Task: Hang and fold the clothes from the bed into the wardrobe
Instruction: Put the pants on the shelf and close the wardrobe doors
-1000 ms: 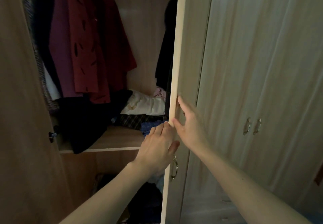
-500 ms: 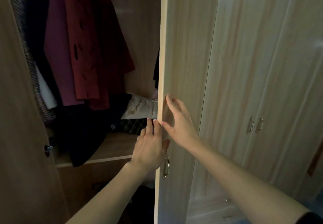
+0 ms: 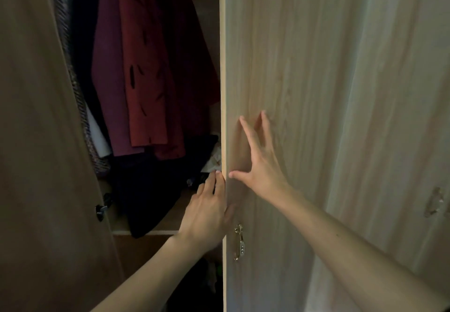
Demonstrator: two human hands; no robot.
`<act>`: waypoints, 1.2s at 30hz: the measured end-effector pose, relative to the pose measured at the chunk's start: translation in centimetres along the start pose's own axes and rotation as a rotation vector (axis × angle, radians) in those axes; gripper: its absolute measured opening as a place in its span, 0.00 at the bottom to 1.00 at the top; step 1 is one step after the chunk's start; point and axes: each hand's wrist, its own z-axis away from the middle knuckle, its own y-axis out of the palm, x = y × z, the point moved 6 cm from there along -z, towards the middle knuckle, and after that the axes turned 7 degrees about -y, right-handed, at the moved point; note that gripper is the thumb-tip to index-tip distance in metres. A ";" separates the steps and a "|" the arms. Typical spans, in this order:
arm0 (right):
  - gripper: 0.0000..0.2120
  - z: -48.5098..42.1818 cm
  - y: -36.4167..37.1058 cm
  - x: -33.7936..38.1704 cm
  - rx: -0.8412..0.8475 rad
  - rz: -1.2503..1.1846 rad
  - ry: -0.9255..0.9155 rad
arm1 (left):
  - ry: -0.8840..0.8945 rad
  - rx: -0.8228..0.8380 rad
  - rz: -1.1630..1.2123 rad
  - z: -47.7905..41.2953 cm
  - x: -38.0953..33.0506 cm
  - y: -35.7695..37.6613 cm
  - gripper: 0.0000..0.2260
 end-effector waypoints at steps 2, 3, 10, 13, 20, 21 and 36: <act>0.62 -0.8 0.8 -0.7 -0.016 0.147 -0.024 | -0.038 -0.001 -0.016 -1.1 0.7 0.2 0.36; 0.62 -1.2 1.2 -1.0 -0.026 0.224 -0.031 | -0.060 -0.001 -0.019 -1.6 1.0 0.3 0.36; 0.60 -3.5 4.2 -2.9 -0.036 0.314 -0.022 | -0.130 0.027 -0.030 -5.3 2.7 1.2 0.38; 0.59 -4.4 5.3 -3.5 -0.042 0.332 0.000 | -0.130 0.050 -0.038 -7.1 3.4 1.5 0.38; 0.60 -6.5 7.5 -4.5 -0.026 0.468 0.059 | -0.089 0.071 -0.042 -10.4 5.4 2.1 0.37; 0.59 -6.8 7.8 -4.7 -0.021 0.484 0.064 | -0.084 0.077 -0.034 -10.9 5.6 2.2 0.38; 0.60 -9.6 11.5 -7.9 0.038 0.626 0.125 | 0.014 0.147 -0.034 -17.0 7.4 3.0 0.33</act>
